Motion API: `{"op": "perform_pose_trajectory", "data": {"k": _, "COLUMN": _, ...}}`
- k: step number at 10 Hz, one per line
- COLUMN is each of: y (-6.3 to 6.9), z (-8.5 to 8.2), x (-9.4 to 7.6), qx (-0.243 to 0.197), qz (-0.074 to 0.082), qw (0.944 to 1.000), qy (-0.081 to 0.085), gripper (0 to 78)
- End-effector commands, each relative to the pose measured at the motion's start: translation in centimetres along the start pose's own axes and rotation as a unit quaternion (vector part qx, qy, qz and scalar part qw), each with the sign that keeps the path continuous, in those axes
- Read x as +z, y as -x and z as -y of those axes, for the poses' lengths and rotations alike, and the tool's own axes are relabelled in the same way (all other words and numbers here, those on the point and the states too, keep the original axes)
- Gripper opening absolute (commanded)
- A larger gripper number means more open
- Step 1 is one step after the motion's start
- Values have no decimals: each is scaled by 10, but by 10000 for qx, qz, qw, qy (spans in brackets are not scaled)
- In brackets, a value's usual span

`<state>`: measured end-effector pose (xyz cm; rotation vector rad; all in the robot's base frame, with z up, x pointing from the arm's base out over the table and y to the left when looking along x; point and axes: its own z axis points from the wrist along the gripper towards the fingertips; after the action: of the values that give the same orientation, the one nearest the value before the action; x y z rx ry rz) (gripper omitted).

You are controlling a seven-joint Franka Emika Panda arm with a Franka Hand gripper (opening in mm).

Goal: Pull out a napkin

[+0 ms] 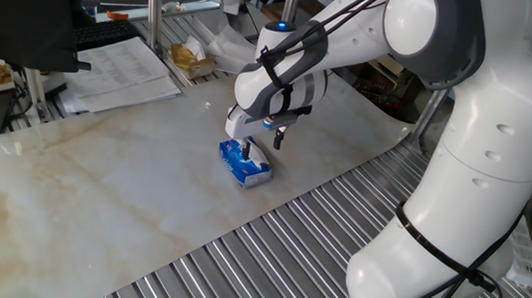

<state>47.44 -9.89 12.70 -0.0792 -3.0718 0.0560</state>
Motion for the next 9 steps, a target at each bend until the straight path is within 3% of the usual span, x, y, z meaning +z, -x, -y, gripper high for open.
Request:
{"op": "perform_pose_trajectory", "data": {"k": 1, "y": 1, "z": 0, "x": -1, "qx": -94, "qz": 221, "qw": 9997, "qy": 87, "gripper": 774}}
{"op": "perform_pose_trajectory", "data": {"k": 4, "y": 1, "z": 0, "x": 0, "qx": -183, "qz": 373, "qw": 9991, "qy": 97, "gripper": 774}}
{"op": "perform_pose_trajectory", "data": {"k": 9, "y": -1, "z": -2, "x": 11, "qx": -299, "qz": 337, "qw": 9989, "qy": 93, "gripper": 774}}
